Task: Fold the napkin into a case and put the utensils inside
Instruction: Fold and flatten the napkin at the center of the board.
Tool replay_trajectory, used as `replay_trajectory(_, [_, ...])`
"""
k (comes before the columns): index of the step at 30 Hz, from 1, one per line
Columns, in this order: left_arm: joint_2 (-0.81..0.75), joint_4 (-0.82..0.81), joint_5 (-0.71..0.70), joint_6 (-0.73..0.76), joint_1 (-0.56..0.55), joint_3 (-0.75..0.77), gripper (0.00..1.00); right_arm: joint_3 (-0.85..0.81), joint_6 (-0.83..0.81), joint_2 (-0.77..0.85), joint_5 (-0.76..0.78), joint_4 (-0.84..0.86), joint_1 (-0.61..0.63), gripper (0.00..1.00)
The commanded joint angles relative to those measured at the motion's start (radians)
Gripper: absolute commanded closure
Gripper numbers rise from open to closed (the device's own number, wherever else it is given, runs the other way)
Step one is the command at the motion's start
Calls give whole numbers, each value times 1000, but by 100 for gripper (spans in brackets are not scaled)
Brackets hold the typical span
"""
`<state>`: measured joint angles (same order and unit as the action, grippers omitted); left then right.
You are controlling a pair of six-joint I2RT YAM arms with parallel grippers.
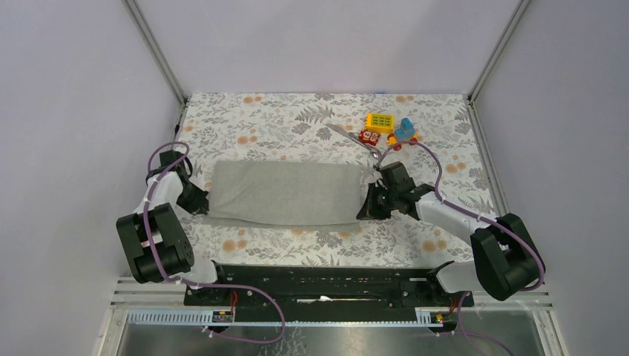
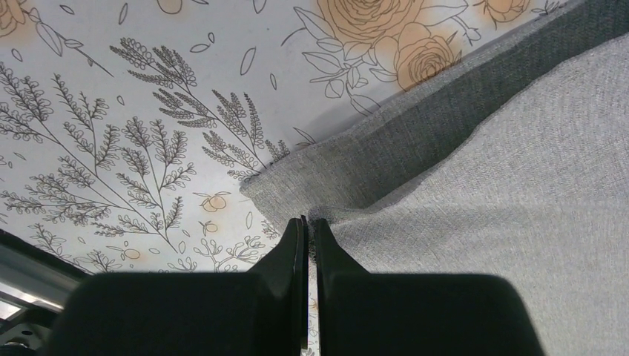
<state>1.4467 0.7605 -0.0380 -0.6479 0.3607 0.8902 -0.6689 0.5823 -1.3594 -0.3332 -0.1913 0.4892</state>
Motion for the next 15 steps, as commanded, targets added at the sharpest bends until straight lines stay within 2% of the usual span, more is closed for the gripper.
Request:
replay_trajectory(1, [-8,-18,-51,2,13,-5,100,7,9,45,9,14,12,100])
replay_trajectory(15, [41,-29,-58,-21,17,-22,100,54,43,21,6,60,40,100])
